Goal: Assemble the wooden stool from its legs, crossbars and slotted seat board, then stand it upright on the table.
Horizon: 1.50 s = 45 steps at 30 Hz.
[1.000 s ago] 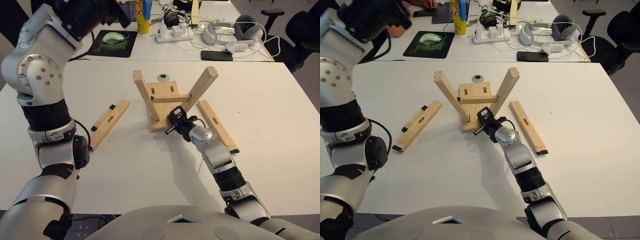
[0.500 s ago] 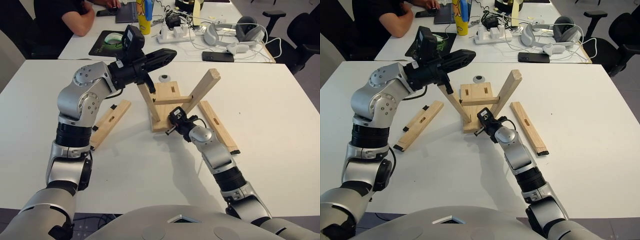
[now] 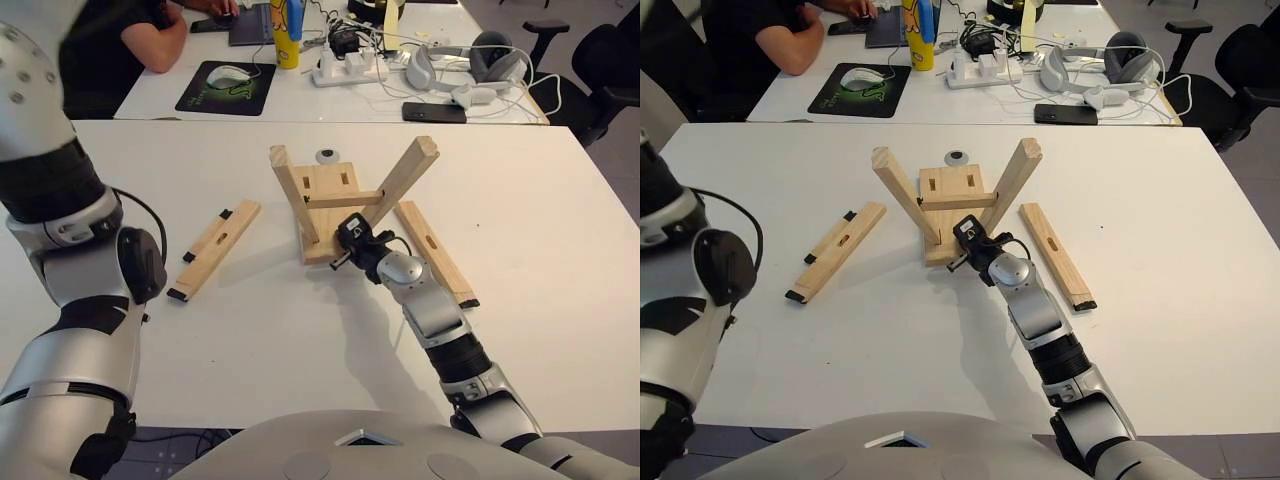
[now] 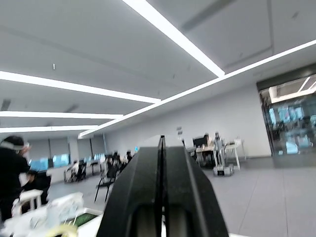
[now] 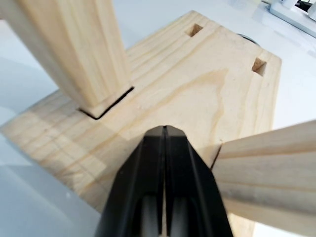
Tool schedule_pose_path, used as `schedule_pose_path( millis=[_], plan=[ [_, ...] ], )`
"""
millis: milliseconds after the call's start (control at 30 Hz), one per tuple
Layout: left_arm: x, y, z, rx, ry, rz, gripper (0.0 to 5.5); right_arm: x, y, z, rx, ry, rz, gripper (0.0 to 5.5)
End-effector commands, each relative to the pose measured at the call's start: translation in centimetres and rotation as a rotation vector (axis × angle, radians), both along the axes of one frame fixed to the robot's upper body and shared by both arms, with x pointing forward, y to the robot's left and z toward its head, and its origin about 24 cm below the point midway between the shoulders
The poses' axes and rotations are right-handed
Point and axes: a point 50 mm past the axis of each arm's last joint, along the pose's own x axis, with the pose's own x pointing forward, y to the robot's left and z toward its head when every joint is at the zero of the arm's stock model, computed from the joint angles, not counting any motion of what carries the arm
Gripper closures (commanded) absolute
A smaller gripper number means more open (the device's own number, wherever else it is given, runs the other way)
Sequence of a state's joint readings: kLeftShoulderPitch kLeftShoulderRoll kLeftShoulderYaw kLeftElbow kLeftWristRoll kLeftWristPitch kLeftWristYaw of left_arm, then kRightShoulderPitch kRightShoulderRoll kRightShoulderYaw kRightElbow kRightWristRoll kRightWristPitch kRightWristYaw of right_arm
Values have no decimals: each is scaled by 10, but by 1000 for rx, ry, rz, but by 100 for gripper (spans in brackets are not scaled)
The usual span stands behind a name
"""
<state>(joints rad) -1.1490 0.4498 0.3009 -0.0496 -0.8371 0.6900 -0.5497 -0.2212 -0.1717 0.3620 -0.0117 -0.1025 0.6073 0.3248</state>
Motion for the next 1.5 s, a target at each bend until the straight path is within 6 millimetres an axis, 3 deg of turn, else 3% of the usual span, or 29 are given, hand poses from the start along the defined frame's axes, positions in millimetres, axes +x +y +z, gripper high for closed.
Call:
schedule_pose_path(
  millis=[33, 100, 133, 200, 267, 367, 467, 567, 700, 767, 933, 1200, 1333, 1500],
  plan=[
    [32, -37, -153, 358, 516, -21, 546, -61, -17, -79, -125, 470, -16, 550],
    [23, -44, -222, 567, 666, -56, 546, -61, -15, -78, -124, 472, -7, 550],
    [17, -47, -239, 611, 714, -91, 546, -62, -14, -78, -123, 473, -4, 550],
    [19, -49, -249, 665, 702, -69, 546, -63, -14, -78, -122, 478, 1, 550],
    [25, -50, -231, 605, 647, -45, 546, -63, -14, -77, -124, 477, 5, 550],
    [39, -47, -176, 445, 495, 37, 546, -61, -16, -76, -126, 474, -1, 550],
    [47, -36, -135, 328, 375, 131, 546, -60, -15, -78, -127, 476, -2, 550],
    [51, -24, -115, 273, 310, 212, 546, -61, -14, -80, -125, 486, -3, 550],
    [56, 15, -96, 195, 258, 457, 546, -61, -12, -78, -91, 511, -32, 550],
    [55, 30, -102, 218, 257, 539, 546, -59, -9, -75, -50, 535, -62, 550],
    [44, 55, -148, 282, 352, 668, 546, -48, 4, -59, 85, 501, -80, 550],
    [-7, 46, -222, 338, 507, 762, 546, -29, 7, -9, 210, 219, -40, 550],
    [-37, 44, -234, 353, 543, 805, 546, -35, -4, 31, 294, 91, 9, 550],
    [-72, 32, -231, 291, 507, 882, 546, -57, -20, 70, 334, -43, 39, 550]
  ],
)
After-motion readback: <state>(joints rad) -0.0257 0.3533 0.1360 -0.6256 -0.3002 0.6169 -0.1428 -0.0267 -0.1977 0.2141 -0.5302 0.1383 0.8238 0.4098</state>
